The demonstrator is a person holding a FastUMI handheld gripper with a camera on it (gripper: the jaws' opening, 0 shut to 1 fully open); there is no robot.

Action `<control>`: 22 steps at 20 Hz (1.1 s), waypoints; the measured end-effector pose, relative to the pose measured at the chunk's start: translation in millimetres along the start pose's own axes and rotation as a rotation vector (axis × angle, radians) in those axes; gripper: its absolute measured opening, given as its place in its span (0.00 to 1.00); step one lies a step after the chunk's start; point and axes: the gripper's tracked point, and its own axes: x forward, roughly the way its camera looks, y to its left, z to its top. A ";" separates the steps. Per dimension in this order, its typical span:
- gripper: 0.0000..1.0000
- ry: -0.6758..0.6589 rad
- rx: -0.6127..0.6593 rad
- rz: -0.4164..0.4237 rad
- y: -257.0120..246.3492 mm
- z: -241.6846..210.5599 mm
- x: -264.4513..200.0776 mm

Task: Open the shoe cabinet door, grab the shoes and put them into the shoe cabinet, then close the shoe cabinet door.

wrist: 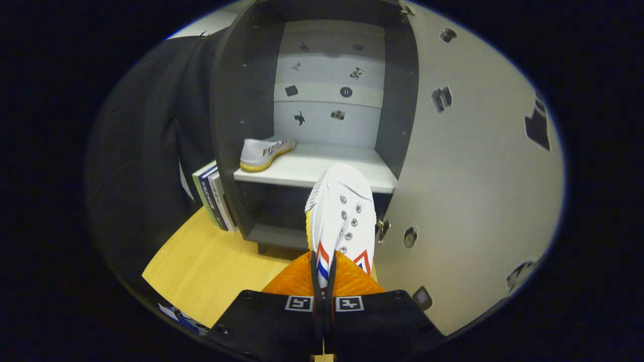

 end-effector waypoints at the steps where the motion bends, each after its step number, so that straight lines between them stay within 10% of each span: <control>1: 0.02 -0.022 0.000 -0.008 -2.4 19.8 6.7; 12: 0.02 -0.129 0.018 -0.041 -12.2 170.0 114.8; 22: 0.02 -0.021 -0.017 -0.083 -15.2 166.6 229.5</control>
